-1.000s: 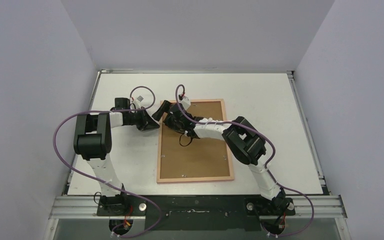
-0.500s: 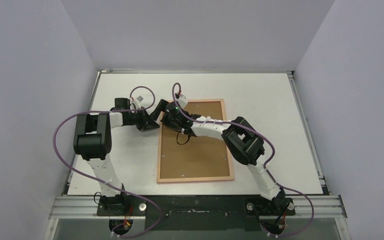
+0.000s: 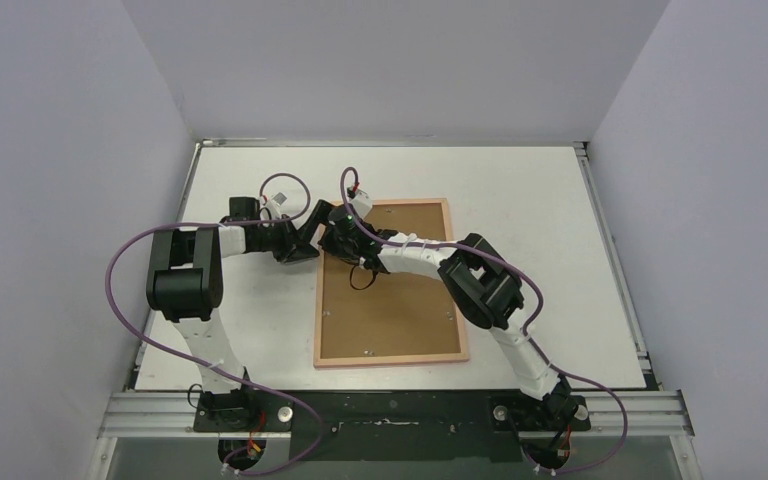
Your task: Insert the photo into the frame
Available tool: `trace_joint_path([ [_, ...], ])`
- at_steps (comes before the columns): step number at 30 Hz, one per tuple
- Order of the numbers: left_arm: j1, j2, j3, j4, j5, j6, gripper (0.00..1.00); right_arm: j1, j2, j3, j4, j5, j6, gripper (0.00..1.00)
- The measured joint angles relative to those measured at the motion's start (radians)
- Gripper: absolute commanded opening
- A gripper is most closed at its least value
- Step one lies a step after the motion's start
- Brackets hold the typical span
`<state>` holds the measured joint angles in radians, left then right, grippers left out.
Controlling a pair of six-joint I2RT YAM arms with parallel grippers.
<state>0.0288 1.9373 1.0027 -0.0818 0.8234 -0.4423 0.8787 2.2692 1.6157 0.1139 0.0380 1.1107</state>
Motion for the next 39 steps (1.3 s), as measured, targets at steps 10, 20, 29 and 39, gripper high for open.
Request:
trace_joint_path([
  [10, 0.000, 0.000, 0.000, 0.000, 0.000, 0.000, 0.00, 0.000, 0.021, 0.034, -0.006, 0.000, 0.000, 1.00],
  [20, 0.001, 0.000, 0.000, -0.001, 0.000, -0.004, 0.00, 0.000, 0.027, 0.045, -0.015, -0.001, -0.002, 1.00],
  [29, 0.024, -0.008, 0.000, -0.038, 0.008, 0.003, 0.00, -0.019, -0.002, 0.009, -0.003, -0.062, -0.050, 0.93],
  [39, 0.077, -0.062, 0.013, -0.221, 0.003, 0.127, 0.26, -0.155, -0.414, -0.231, -0.147, -0.068, -0.175, 0.90],
])
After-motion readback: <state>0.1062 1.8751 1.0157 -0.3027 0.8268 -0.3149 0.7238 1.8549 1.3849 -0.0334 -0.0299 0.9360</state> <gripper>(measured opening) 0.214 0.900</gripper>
